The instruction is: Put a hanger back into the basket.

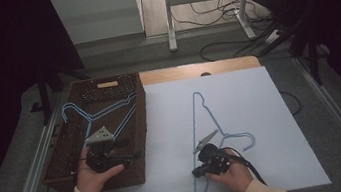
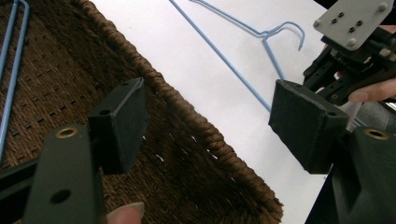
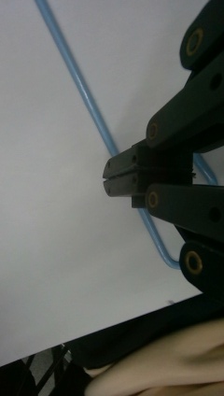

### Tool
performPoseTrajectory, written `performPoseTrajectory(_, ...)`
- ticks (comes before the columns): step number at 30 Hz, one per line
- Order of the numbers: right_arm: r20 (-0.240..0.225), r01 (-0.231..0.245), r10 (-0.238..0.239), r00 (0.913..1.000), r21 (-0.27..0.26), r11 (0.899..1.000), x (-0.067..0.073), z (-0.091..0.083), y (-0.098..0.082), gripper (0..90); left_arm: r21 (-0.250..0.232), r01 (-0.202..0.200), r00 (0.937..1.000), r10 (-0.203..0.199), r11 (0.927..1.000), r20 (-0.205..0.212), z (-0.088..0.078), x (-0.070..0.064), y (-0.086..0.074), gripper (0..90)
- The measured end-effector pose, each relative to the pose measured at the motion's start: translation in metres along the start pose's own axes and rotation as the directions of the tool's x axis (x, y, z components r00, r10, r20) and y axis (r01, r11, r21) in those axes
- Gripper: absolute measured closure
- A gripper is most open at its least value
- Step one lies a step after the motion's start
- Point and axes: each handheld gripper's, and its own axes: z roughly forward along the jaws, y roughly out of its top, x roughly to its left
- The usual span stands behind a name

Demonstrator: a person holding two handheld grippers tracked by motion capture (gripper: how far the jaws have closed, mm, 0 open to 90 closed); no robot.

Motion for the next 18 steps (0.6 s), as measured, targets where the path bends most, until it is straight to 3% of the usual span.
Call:
performPoseTrajectory(7, 0.014, -0.008, 0.008, 0.9999, -0.033, 0.999, 0.002, 0.016, 0.023, 90.0, 0.001, -0.002, 1.0, 0.002, 1.0, 0.001, 0.001, -0.001, 0.0, 27.7)
performPoseTrajectory(12, 0.018, 0.0, 0.001, 0.9998, -0.057, 0.998, 0.001, 0.02, 0.03, 90.0, 0.003, -0.003, 1.0, 0.003, 1.0, 0.001, 0.001, -0.002, 0.0, 27.7)
performPoseTrajectory(15, 0.026, 0.005, -0.003, 0.9997, -0.084, 0.996, -0.003, 0.004, 0.026, 90.0, 0.001, -0.002, 1.0, 0.002, 1.0, 0.002, 0.001, -0.002, 0.0, 27.7)
performPoseTrajectory(18, 0.075, -0.006, 0.017, 0.997, -0.145, 0.989, -0.019, -0.026, 0.017, 90.0, 0.001, -0.002, 1.0, 0.002, 1.0, 0.003, 0.001, -0.002, -0.001, 27.7)
